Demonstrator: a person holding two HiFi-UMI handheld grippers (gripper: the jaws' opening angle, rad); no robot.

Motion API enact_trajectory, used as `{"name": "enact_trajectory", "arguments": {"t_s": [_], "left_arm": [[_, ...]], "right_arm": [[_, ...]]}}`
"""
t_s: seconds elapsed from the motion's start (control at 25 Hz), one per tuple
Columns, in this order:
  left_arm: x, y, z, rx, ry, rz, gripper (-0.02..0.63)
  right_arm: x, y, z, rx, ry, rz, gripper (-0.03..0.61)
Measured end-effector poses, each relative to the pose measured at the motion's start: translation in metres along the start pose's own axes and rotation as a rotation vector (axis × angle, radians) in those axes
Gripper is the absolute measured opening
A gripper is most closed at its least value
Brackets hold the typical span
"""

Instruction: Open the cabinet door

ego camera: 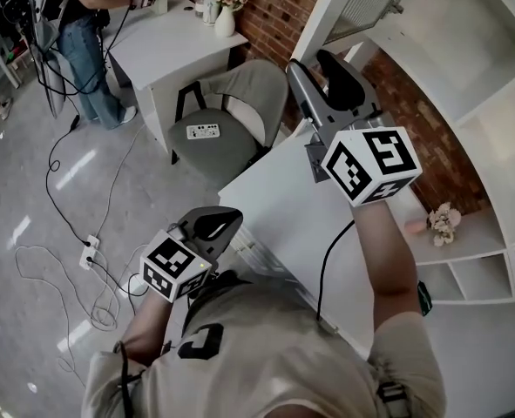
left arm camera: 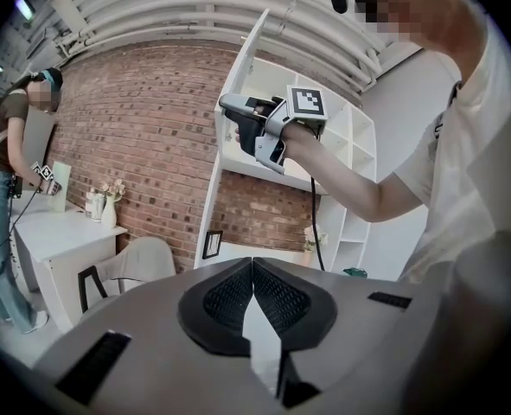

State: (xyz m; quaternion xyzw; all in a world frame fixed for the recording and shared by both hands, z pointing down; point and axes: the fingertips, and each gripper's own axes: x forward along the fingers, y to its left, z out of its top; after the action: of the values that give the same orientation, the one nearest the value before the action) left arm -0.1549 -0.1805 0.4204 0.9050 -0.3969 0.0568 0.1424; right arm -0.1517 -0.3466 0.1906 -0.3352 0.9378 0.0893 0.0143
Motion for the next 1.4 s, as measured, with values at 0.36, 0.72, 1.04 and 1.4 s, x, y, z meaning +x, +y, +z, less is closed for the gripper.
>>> {"name": "enact_trajectory", "arguments": {"t_s": [0.36, 0.72, 1.04, 1.4], "left_arm": [[-0.013, 0.018, -0.005, -0.047, -0.006, 0.064, 0.017], [-0.007, 0.008, 0.003, -0.043, 0.019, 0.061, 0.017], [0.015, 0.003, 0.01, 0.018, 0.039, 0.067, 0.017], [0.044, -0.046, 0.014, 0.059, 0.038, 0.008, 0.017]], "right_arm": [[0.024, 0.003, -0.001, -0.032, -0.028, -0.011, 0.212], [0.004, 0.013, 0.0, -0.046, -0.017, 0.081, 0.212], [-0.062, 0.027, -0.029, 0.018, 0.054, 0.201, 0.094], [-0.154, 0.027, -0.065, 0.192, 0.123, 0.176, 0.029]]}}
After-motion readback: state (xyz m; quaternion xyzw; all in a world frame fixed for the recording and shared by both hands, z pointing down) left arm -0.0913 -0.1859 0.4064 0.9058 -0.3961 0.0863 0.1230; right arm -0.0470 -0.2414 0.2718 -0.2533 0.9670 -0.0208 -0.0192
